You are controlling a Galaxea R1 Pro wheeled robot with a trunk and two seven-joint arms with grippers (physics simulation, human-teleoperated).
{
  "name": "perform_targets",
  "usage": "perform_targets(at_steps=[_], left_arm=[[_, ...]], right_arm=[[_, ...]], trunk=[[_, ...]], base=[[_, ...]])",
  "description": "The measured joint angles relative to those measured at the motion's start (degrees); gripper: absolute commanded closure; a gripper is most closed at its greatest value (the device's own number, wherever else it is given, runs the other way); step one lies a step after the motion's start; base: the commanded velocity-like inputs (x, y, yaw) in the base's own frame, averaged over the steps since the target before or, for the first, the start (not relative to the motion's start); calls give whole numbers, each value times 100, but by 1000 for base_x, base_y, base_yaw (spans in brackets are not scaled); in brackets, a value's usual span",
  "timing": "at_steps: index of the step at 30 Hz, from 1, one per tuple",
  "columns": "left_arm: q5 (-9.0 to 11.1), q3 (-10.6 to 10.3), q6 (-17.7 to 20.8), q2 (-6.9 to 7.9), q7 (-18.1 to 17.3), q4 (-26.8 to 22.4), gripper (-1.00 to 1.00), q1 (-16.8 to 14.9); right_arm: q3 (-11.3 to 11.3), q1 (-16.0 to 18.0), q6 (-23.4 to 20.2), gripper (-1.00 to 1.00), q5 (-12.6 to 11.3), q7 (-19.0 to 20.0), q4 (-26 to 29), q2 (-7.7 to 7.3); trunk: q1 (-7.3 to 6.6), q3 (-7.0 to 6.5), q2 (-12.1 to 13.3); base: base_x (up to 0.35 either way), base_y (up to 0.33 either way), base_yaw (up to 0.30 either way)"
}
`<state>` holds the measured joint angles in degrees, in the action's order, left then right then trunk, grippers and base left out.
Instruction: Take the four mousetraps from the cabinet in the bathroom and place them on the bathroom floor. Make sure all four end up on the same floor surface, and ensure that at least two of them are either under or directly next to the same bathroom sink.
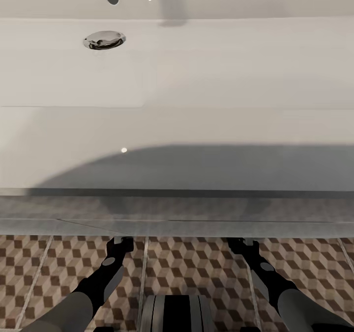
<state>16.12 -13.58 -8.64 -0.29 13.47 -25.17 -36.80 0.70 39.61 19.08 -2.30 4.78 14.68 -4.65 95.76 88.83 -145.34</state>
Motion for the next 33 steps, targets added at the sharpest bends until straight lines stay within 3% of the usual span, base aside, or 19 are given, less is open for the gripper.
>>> perform_targets(at_steps=[33], left_arm=[[-18, -25, 11, -54, 89, 0, 100, 0]], right_arm=[[0, 0, 18, 100, 2, 0, 6, 0]], trunk=[[0, 0, 0]], base=[[0, 0, 0]])
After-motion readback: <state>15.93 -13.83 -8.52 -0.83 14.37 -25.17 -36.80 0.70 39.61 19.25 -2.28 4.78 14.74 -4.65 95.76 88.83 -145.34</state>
